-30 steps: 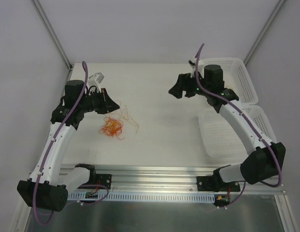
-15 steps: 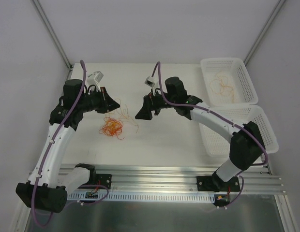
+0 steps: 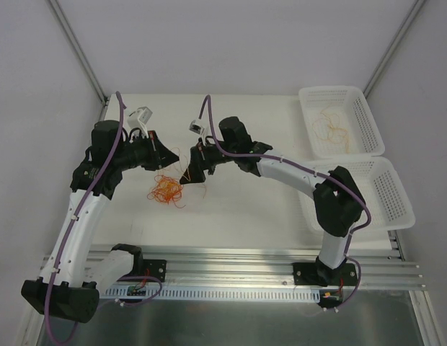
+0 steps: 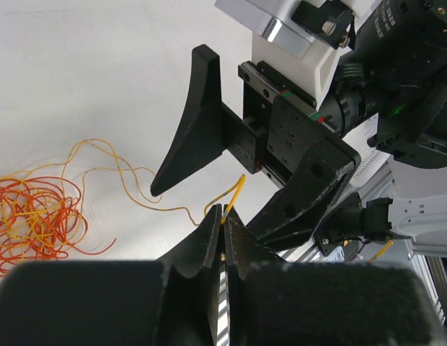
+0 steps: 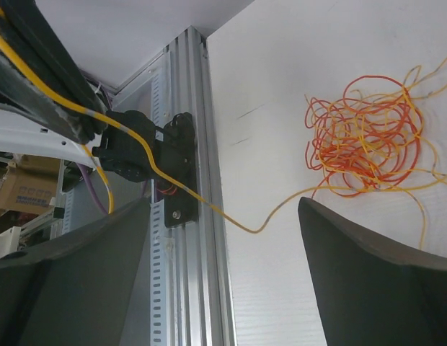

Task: Untangle the cables

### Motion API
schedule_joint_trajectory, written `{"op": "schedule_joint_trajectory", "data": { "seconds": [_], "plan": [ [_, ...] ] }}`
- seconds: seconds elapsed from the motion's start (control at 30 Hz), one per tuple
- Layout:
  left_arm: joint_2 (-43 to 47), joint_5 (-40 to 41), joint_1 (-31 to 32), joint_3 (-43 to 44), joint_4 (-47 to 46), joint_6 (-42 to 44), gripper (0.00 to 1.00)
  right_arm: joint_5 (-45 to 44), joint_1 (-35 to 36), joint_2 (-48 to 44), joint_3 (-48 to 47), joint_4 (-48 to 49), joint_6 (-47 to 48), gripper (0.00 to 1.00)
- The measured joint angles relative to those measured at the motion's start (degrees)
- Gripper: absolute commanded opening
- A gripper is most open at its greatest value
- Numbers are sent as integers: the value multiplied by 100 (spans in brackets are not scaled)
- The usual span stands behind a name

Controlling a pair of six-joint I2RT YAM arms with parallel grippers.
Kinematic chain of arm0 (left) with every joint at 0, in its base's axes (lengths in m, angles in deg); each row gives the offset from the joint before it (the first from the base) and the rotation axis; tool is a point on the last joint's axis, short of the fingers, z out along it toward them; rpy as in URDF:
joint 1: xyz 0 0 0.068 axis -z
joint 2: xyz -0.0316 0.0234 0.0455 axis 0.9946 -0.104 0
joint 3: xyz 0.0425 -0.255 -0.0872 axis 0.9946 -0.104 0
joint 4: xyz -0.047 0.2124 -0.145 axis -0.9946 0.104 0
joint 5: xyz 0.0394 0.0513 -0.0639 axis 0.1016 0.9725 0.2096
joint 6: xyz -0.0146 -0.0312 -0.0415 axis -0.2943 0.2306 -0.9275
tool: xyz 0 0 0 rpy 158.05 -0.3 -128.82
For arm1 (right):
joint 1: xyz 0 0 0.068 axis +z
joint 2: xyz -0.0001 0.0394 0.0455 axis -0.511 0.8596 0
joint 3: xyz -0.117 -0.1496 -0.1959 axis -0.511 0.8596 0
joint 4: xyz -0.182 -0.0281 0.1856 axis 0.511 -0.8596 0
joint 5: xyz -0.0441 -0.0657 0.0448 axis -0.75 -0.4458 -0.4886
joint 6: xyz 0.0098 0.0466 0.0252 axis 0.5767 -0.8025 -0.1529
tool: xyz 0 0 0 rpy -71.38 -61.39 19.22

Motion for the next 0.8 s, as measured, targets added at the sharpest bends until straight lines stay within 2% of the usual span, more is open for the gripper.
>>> {"op": "schedule_joint_trajectory", "data": {
  "seconds": [0.07,0.17,0.23,0.27,0.33,0.37,0.47,0.57,0.8],
  "plan": [
    [0,2,11,-2,0,-15,1,46,59,83,-94,15,-22,84],
    [-2,0,63,-2,2,-35,1,129,129,190,-247,68,-66,73],
    [-2,2,72,0,0,-44,0,184,160,247,-295,131,-118,60],
    [-2,7,72,0,-2,-48,1,221,166,269,-302,151,-146,49],
    [-2,42,72,0,-2,-55,1,262,166,289,-302,140,-149,35],
    [-2,87,72,0,-2,-55,1,269,164,293,-302,127,-144,22],
    [-2,315,72,0,-2,-48,1,275,142,293,-282,98,-96,3],
    [7,693,72,-9,-2,-2,2,240,85,192,-90,-44,-7,1],
    [57,1421,70,-186,-22,221,33,-286,-234,-474,-15,-1217,570,1]
  ]
}}
